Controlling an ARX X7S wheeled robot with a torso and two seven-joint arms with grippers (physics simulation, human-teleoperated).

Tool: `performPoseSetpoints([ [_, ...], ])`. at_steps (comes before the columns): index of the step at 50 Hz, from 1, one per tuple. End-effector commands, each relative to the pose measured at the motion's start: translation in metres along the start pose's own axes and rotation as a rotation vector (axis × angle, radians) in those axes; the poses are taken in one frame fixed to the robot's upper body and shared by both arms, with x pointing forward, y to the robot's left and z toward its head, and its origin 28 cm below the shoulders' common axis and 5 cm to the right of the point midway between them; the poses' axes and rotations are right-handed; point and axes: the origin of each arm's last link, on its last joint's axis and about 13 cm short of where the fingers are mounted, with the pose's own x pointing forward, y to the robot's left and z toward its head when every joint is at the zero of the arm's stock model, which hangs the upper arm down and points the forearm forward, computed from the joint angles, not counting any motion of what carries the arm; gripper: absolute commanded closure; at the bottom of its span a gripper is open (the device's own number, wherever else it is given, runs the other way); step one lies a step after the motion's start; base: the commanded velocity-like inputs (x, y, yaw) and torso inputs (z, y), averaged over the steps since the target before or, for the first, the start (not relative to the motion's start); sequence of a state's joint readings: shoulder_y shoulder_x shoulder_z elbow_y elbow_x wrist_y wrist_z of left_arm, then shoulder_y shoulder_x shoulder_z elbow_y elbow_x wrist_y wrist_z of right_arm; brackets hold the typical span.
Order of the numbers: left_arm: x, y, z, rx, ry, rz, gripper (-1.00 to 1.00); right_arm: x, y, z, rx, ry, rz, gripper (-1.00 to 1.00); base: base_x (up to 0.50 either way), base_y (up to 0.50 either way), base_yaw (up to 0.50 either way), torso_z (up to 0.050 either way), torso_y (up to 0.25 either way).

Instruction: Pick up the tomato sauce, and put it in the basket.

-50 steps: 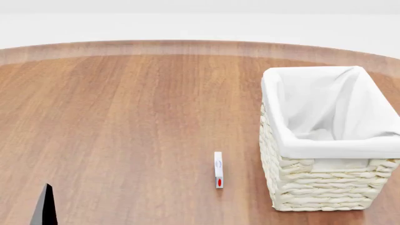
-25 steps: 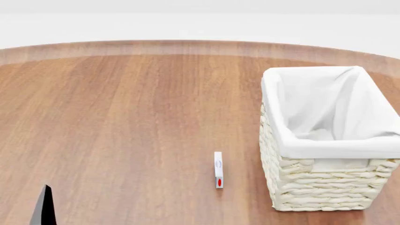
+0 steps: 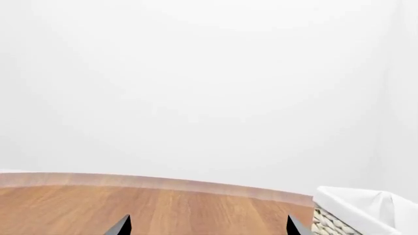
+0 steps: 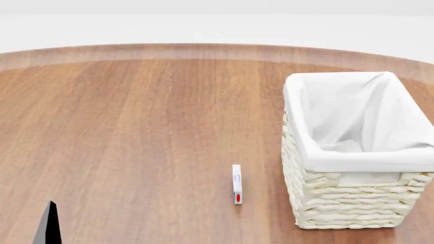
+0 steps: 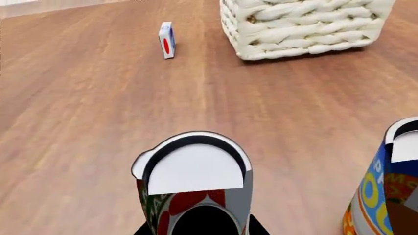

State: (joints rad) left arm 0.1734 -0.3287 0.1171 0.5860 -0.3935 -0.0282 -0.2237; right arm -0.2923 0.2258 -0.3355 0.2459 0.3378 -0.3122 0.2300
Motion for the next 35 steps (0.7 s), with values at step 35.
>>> performPoseSetpoints([
  [35, -0.005, 0.003, -0.004, -0.010, 0.008, 0.006, -1.00, 0.041, 0.048, 0.055, -0.078, -0.061, 0.125, 1.00, 0.00, 0.00, 0.00, 0.000, 0.000],
])
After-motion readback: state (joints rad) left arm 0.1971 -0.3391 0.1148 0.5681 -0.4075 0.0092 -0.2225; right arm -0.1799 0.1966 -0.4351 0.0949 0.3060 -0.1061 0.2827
